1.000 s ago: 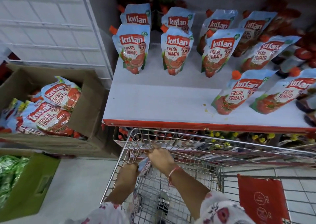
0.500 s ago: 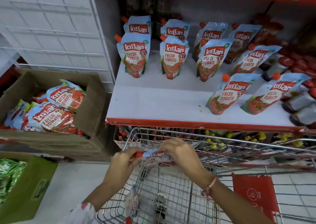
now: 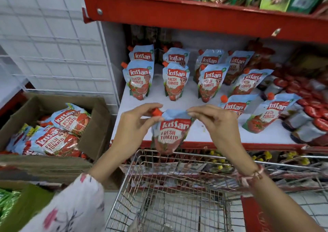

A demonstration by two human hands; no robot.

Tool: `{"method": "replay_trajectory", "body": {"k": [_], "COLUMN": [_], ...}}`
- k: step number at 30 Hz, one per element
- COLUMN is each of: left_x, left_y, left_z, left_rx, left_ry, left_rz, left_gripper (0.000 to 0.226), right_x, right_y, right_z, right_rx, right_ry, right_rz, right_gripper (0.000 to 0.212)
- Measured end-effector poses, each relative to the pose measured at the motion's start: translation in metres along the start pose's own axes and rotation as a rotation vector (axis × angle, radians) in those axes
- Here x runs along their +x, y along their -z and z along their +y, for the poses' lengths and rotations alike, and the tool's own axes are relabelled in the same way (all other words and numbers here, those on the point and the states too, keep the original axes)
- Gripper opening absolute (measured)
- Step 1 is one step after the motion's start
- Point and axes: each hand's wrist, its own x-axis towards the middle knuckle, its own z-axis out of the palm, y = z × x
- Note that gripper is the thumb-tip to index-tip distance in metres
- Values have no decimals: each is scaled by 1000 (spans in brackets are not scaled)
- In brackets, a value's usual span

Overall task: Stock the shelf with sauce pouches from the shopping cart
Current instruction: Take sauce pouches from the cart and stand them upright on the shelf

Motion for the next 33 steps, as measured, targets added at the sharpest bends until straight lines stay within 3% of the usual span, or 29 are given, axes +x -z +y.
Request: {"method": "replay_trajectory", "body": {"k": [8,19,28,33], "left_x": [71,103,94,33], "left_y": [-18,-47,-47,-42], "left_z": [-11,-45,-45,-58], "left_rx": [129,200,171,273], "left_ry": [-36,5,39,-63], "left_rz": [-76,-95,-58,84], "left_gripper": [28,24,37,38], "right_x": [39,53,49,-7], "right_y": [-5,-21,-19,-34], "right_z": [33,72,69,61], "right_rx": [-69,-141,-168,-269], "right_ry": [-40,-120,-138,-57], "right_rz": [107,67,26,208], "right_gripper": [12,12,18,28]}}
